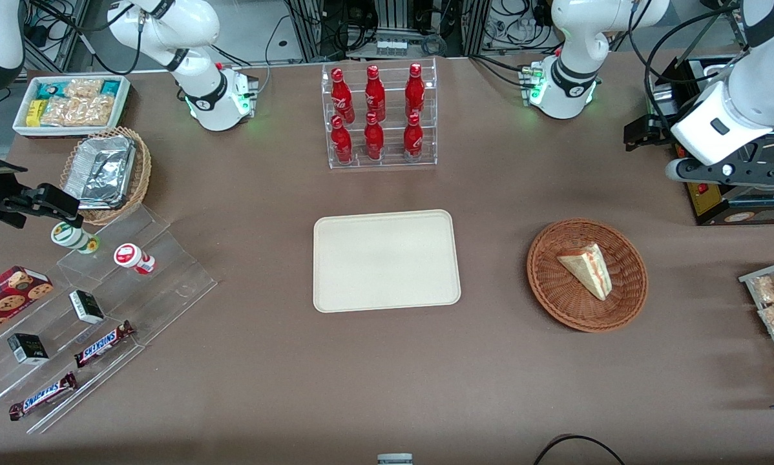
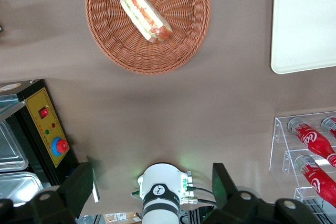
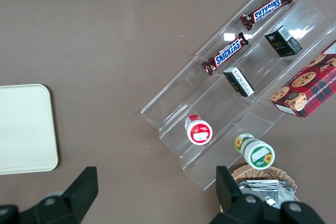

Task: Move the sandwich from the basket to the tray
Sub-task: 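Move the left gripper over the wicker basket toward the wrapped sandwich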

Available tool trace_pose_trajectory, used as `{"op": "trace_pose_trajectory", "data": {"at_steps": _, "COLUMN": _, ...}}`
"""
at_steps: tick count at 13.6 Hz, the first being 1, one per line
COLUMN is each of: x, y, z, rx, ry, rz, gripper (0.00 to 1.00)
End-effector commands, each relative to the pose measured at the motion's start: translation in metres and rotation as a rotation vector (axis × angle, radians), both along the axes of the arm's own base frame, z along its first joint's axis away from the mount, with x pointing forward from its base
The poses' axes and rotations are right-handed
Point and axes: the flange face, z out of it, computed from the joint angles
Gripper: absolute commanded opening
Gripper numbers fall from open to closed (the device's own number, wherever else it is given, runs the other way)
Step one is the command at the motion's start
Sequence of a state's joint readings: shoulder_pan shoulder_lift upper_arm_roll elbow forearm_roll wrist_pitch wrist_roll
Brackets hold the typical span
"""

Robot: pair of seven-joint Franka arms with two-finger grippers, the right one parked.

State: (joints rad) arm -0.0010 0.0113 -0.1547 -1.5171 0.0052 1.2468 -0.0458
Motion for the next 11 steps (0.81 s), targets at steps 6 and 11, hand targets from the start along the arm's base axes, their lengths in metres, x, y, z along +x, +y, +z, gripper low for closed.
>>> {"op": "trace_pose_trajectory", "data": {"at_steps": 6, "x": 0.006, "y": 0.004, "z": -0.028, "rx": -0.002, "ry": 0.007, "rz": -0.005, "gripper": 1.00}}
{"op": "trace_pose_trajectory", "data": {"at_steps": 11, "x": 0.013, "y": 0.004, "z": -0.106, "rx": 0.027, "ry": 0.001, "rz": -0.015, "gripper": 1.00}}
